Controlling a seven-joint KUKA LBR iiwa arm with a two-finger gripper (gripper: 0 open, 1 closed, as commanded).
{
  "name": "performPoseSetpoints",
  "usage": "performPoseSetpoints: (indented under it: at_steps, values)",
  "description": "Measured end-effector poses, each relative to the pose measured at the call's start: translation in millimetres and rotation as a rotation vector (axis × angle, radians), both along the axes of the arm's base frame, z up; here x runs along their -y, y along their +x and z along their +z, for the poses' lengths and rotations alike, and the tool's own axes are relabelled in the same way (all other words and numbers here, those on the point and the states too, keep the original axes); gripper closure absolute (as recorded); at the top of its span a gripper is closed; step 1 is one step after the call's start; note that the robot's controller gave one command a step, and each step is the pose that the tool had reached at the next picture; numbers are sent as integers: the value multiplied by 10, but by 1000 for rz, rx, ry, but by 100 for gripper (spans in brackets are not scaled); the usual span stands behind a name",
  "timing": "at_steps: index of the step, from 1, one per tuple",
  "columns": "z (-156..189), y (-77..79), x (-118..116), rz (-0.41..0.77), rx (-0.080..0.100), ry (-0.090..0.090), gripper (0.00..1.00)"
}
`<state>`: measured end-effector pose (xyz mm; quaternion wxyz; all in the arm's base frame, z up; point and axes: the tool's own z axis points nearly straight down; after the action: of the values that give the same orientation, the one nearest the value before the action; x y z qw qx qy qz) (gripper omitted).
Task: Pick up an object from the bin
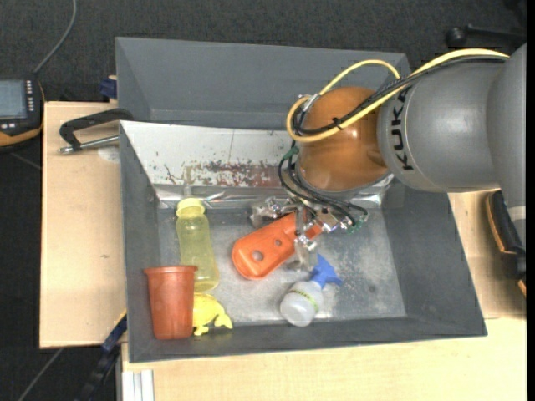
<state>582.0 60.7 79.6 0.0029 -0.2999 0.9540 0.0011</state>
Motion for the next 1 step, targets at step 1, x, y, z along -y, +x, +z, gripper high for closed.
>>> performPoseSetpoints:
  at_steps: [1]
  values:
    - [-82, 115, 39, -42, 10, 5, 100]
